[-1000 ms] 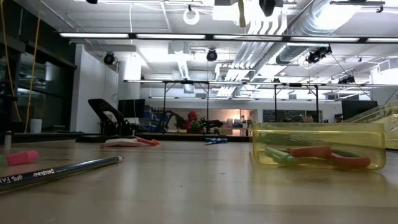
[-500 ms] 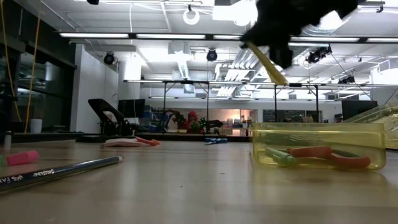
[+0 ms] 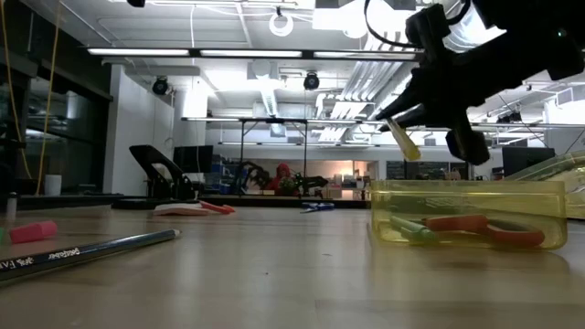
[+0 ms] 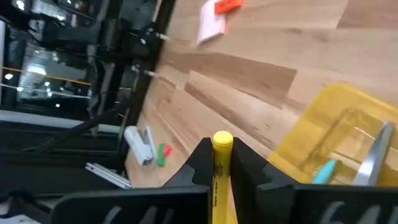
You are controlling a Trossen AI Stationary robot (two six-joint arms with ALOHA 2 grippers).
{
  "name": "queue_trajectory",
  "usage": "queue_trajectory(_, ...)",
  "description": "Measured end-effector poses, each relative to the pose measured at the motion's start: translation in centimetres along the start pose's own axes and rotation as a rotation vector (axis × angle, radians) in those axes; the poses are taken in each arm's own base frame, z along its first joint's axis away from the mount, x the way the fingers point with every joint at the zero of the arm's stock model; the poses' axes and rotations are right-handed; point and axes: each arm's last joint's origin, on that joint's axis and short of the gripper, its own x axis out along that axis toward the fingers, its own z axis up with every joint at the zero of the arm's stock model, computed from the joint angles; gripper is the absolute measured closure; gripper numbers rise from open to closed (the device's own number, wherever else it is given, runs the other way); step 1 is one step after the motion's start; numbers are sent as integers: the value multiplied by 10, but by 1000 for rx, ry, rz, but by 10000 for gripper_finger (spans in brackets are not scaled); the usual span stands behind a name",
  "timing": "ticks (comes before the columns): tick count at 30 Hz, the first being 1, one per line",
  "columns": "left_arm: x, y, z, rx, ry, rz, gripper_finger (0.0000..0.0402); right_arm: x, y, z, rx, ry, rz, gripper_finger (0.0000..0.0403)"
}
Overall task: Pack school essentials
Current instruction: Put the yellow pen into the supply box
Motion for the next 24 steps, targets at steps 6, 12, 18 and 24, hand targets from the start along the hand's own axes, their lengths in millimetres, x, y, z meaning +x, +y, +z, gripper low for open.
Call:
queue_trajectory(6, 0, 0, 0, 0, -2, 7, 243, 15, -5, -7, 20, 19, -61, 397)
queue_trajectory(12, 0, 0, 0, 0, -3, 10, 243, 25, -10, -13, 30, 59, -125, 398)
queue_trajectory(18, 0, 0, 0, 0, -4, 10, 243, 29, -15, -15, 85, 57, -158, 373)
queue_trajectory(24, 0, 0, 0, 0, -3, 9, 243, 29, -16, -15, 133, 49, -165, 336)
